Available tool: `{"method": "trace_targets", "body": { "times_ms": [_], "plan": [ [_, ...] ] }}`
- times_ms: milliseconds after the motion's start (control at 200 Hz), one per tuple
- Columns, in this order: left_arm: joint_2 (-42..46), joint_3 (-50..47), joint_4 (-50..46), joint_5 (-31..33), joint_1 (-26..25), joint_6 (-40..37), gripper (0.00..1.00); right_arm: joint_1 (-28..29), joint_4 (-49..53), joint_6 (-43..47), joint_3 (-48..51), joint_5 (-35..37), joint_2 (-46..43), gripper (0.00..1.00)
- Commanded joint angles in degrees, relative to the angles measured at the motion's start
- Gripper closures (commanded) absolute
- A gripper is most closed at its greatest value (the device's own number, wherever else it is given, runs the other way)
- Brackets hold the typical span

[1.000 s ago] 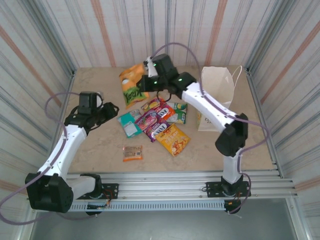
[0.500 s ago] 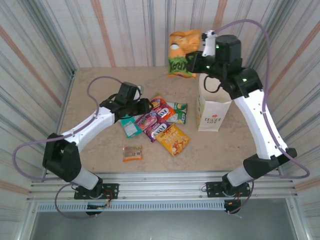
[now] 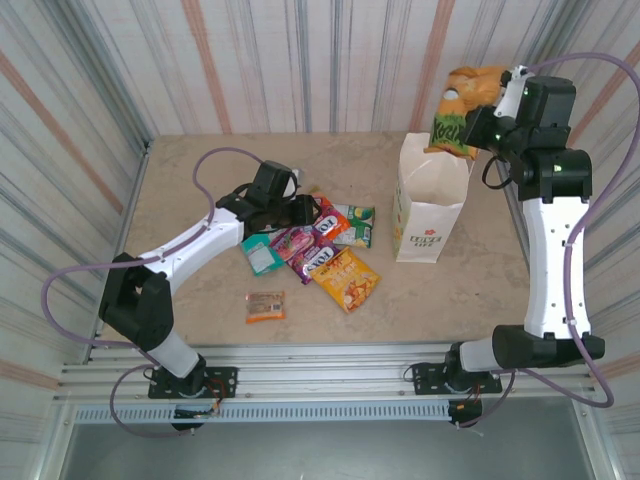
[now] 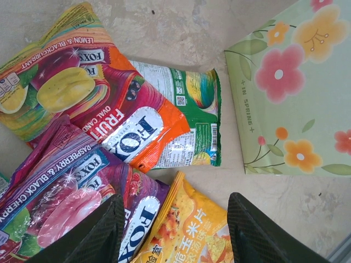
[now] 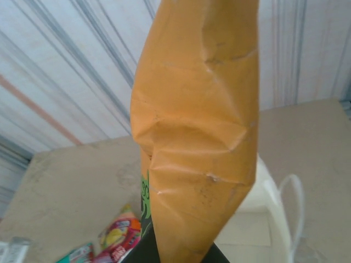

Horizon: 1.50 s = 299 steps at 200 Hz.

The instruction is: Place the snacks into the paper bag

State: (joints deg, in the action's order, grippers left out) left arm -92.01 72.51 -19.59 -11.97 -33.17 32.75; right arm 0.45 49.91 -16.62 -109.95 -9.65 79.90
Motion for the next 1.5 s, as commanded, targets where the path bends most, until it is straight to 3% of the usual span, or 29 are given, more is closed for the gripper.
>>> {"method": "trace_targets", "body": {
  "times_ms": [0,256,596,777,942,1237,1493],
  "plan": [
    [-0.8,2.7,-1.5,0.4,-0.1,-1.2,0.46,-0.3,4.2,4.3,1.5,-2.5,0.9,0.99],
    [-0.8,2.7,-1.7,0.5,0.0,-1.6,0.46,-0.4,-1.1,2.7,6.3,-9.3,0.5,0.99],
    [-0.3,2.8,-1.4,0.3,0.0,-1.4,0.46,-1.2,-9.1,-1.5,-3.3,-18.5,2.5,0.99],
    [0.3,2.4,-1.4,0.9,0.0,-1.7,0.46,-3.4,-8.5,-0.7,-4.8,-14.0,1.7,0.99],
    [0.5,1.9,-1.5,1.0,0.2,-1.8,0.46,-4.4,0.1,4.2,-4.5,-7.5,1.5,0.98],
    [0.6,1.2,-1.5,1.0,0.2,-1.9,0.46,-2.9,10.4,9.4,-1.1,-7.1,4.7,0.99],
    [0.5,0.8,-1.6,1.0,0.3,-1.9,0.46,0.4,13.3,12.2,-1.6,-3.4,9.2,0.99]
  ]
}}
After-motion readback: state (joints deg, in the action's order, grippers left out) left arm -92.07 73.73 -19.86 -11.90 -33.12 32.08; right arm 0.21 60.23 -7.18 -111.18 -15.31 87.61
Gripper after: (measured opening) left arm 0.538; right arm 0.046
